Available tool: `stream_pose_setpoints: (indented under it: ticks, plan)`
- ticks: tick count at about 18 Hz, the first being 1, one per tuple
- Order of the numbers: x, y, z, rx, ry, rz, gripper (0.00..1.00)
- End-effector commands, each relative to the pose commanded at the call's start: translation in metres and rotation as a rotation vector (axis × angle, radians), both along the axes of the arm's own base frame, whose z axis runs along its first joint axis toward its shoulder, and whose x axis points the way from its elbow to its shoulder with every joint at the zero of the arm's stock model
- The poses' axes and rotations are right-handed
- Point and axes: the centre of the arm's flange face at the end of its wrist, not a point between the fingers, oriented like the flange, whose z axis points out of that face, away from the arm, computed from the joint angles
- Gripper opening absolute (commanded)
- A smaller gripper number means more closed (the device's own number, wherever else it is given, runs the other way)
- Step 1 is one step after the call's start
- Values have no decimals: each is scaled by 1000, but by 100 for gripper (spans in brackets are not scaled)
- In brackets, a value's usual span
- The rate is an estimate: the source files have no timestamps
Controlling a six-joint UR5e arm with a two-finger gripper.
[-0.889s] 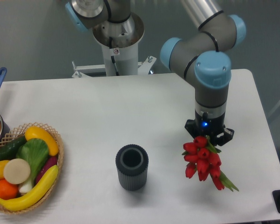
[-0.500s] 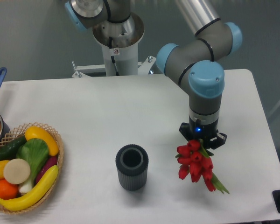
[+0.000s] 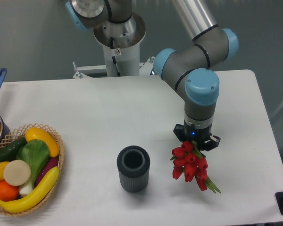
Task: Place the flowers on the table
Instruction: 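Move the gripper holding the red tulips down toward the table beside the grey vase, then open the gripper to release the red tulips onto the table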
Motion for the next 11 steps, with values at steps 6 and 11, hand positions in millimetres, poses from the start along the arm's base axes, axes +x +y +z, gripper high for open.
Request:
stream_pose_setpoints:
  ticks: [6,11]
  plan:
    - [-3,1,8,26,41,3,100]
    - [-13,-13,29,58,74,26,100]
